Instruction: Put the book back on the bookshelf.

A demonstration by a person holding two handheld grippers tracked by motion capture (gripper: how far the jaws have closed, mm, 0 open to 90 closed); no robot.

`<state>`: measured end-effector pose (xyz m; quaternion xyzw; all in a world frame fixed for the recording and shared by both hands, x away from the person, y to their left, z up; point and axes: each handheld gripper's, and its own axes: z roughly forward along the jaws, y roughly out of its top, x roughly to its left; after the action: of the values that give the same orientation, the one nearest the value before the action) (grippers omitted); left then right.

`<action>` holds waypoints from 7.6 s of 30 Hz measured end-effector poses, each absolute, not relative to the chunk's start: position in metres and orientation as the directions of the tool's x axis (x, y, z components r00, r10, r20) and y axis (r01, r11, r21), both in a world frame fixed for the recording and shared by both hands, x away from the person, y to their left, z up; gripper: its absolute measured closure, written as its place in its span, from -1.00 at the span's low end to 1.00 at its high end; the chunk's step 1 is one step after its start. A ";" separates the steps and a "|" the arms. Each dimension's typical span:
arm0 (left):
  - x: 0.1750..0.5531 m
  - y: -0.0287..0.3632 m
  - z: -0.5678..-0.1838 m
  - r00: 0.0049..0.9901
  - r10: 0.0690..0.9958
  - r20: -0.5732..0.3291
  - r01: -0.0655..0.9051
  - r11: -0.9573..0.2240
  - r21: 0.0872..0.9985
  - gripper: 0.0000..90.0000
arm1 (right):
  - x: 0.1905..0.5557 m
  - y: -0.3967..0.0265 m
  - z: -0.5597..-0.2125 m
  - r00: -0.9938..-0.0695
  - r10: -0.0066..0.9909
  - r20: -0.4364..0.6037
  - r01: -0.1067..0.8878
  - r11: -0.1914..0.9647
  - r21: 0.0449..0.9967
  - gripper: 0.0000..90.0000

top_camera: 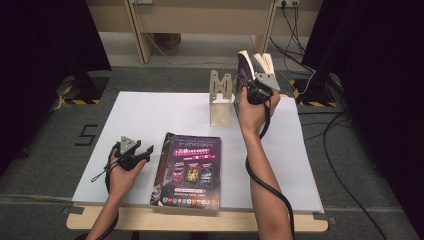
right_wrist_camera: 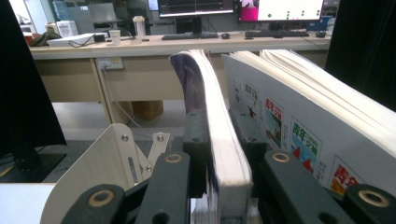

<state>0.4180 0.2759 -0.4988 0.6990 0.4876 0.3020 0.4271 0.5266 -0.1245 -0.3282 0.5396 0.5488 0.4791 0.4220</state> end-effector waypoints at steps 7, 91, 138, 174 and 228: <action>0.418 0.276 -0.499 0.342 0.940 0.007 0.423 -0.161 0.892 -0.06 | 0.520 -0.125 -0.329 -0.066 0.996 0.059 0.192 -0.045 0.980 0.69; 0.421 0.275 -0.499 0.351 0.936 0.008 0.448 -0.176 0.876 -0.06 | 0.482 -0.141 -0.337 -0.118 0.992 0.044 0.272 -0.011 0.962 0.50; 0.427 0.225 -0.477 0.476 0.861 -0.176 0.523 -0.117 0.844 0.11 | 0.447 -0.130 -0.409 -0.269 0.951 0.153 0.529 0.013 0.848 0.45; 0.443 0.212 -0.491 0.447 0.855 -0.261 0.650 -0.110 0.752 0.30 | 0.490 -0.089 -0.453 -0.355 0.904 0.238 0.732 0.110 0.672 0.36; 0.434 0.202 -0.490 0.455 0.870 -0.188 0.640 -0.173 0.749 0.25 | 0.511 -0.086 -0.471 -0.320 0.862 0.393 0.819 0.044 0.572 0.27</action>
<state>0.4343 0.2024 -0.4904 0.7523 0.5019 0.1432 0.4021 0.5105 -0.0865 -0.4713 0.5824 0.7218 0.3729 0.0290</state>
